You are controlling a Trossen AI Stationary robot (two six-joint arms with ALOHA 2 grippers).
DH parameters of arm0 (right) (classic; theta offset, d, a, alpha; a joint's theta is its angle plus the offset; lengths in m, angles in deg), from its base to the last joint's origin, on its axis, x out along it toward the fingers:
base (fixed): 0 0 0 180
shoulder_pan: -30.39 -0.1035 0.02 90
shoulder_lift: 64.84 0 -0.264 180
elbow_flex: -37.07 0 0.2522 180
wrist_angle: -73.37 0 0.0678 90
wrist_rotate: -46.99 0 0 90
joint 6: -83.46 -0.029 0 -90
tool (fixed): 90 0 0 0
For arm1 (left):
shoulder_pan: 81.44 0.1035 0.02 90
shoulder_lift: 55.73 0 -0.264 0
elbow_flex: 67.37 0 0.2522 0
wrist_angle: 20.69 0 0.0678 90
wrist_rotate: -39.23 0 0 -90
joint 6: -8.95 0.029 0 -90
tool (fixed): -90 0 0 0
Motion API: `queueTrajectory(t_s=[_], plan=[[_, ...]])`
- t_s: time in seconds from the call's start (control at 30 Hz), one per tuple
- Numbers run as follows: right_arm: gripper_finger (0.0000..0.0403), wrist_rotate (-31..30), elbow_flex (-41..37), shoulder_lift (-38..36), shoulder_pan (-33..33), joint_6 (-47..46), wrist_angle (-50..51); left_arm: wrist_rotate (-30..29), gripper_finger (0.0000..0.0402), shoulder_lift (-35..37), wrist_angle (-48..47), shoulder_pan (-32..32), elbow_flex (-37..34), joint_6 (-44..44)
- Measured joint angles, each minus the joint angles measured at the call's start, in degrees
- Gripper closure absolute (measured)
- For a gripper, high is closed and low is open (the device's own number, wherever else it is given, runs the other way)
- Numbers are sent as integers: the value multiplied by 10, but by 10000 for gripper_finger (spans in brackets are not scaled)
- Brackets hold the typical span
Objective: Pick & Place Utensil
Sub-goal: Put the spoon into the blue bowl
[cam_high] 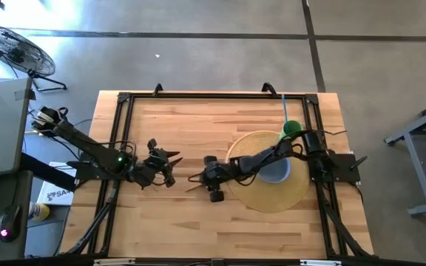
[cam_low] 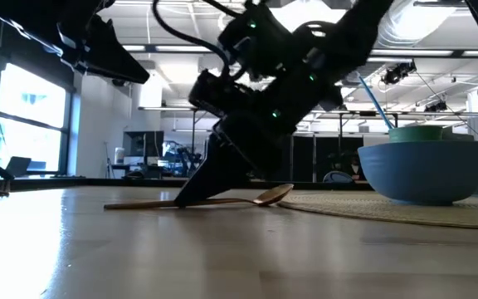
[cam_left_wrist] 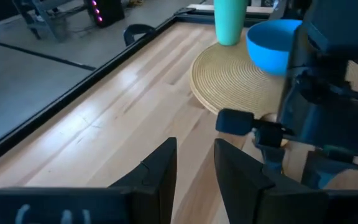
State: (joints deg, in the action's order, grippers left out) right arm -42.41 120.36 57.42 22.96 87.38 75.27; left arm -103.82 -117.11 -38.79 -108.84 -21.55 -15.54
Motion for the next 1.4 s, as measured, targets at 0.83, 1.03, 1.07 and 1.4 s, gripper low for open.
queueTrajectory(t_s=[0.83, 1.03, 1.07, 1.4], plan=[[385, 45, -71, -3, 32, -8, -62, -123, 298, 2, 13, 1, 1, 48], [375, 27, -49, -3, 30, -36, -32, -135, 298, 2, 12, 1, 1, 48], [375, 20, -46, -2, 26, -39, -29, -135, 298, 2, 12, 0, 1, 48], [353, -15, -6, -2, 15, -40, 64, -134, 298, 2, 12, 0, 1, 47]])
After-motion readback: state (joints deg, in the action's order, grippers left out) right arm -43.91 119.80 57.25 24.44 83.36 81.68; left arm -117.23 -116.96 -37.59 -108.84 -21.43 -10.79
